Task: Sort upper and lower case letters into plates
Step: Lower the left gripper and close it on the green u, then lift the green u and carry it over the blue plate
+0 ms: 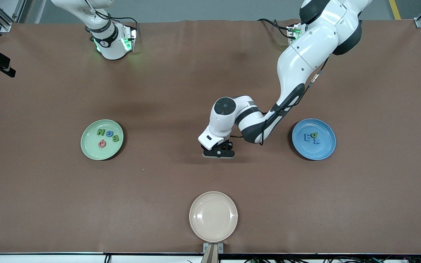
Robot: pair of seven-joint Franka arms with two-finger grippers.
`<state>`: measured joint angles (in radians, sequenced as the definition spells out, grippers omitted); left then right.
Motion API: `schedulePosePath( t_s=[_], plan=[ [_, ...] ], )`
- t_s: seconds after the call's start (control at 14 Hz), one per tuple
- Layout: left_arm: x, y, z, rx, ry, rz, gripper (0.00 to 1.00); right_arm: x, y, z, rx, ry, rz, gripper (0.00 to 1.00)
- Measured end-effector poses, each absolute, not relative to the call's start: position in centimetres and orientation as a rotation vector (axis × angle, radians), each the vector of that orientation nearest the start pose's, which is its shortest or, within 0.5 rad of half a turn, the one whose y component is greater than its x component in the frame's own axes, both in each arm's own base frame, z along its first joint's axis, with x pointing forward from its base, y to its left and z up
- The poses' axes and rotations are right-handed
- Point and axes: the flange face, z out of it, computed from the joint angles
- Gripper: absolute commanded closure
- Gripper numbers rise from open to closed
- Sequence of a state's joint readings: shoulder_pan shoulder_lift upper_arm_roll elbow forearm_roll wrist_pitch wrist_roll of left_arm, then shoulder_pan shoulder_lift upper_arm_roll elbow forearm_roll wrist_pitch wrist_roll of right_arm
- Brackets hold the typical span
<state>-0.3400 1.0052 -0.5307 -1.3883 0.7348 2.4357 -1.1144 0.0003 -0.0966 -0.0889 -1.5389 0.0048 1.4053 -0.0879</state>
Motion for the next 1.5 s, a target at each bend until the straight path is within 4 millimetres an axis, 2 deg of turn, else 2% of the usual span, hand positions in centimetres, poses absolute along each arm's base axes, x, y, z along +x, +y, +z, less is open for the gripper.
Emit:
schedulePosePath(
  t_s=[0.57, 1.07, 1.28, 1.5],
  plan=[
    [55.2, -49.7, 17.5, -3.216, 0.018, -0.311, 0.91, 50.4, -4.7, 67.6, -3.124, -0.002, 0.061, 0.0],
    [56.3, -48.2, 20.5, -3.175, -0.047, -0.235, 0.92, 50.3, -4.6, 67.6, -3.124, -0.002, 0.065, 0.0],
    [57.1, -45.1, 22.2, -3.186, -0.011, -0.169, 0.91, 50.3, -4.6, 67.6, -3.124, -0.003, 0.065, 0.0],
    [57.5, -40.0, 23.9, -3.21, 0.017, -0.078, 0.91, 50.3, -4.6, 67.6, -3.124, -0.004, 0.066, 0.0]
  ],
)
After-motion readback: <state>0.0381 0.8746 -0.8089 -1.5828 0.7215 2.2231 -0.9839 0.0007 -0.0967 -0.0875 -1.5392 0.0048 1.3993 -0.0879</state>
